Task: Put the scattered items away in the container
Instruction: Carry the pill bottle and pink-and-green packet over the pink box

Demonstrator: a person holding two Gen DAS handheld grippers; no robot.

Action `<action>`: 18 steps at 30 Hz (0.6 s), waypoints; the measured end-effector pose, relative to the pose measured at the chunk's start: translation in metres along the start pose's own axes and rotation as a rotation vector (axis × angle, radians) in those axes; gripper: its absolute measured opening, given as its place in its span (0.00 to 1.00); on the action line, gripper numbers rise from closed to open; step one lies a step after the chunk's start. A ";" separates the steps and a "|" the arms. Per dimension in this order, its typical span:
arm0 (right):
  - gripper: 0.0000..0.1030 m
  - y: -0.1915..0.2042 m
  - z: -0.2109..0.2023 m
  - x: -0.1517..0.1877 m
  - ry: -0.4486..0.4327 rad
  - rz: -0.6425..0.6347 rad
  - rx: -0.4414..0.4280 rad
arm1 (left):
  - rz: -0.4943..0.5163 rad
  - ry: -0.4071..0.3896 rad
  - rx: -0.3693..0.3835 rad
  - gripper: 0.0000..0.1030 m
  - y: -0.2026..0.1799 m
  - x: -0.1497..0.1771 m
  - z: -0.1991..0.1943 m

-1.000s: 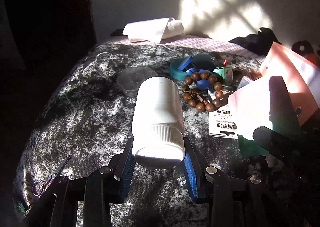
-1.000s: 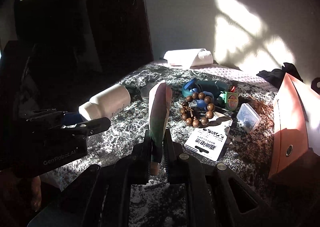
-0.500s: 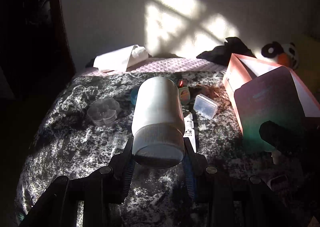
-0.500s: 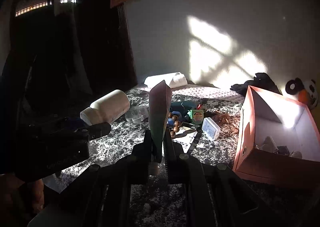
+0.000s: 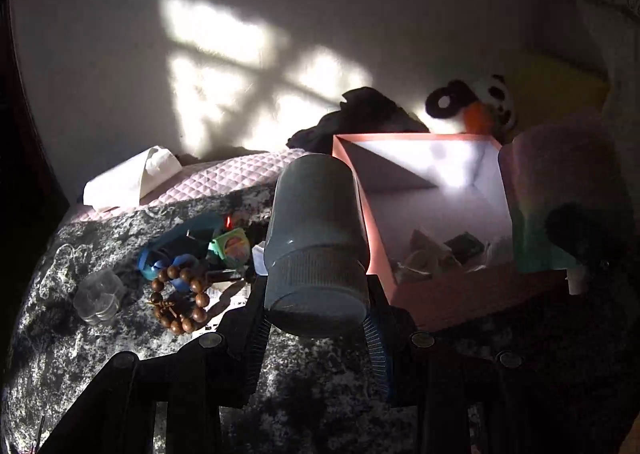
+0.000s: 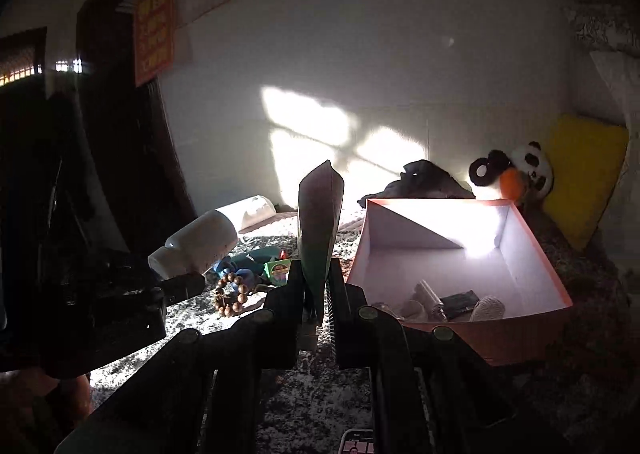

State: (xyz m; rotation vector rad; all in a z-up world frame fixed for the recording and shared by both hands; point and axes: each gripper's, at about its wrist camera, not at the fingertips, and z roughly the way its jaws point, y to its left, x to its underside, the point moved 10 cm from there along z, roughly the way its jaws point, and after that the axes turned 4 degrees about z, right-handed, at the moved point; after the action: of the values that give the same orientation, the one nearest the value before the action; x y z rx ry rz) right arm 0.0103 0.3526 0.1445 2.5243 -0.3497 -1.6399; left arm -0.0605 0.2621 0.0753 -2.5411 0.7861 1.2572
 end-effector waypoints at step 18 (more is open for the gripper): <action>0.11 -0.143 0.055 -0.034 -0.037 0.088 0.224 | 0.115 0.057 0.126 0.36 -0.116 -0.052 0.118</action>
State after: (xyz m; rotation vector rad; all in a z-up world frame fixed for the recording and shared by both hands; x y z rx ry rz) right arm -0.0346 0.5012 0.1209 2.5926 -0.6747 -1.7024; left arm -0.1031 0.4256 0.0365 -2.4719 1.0043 1.1327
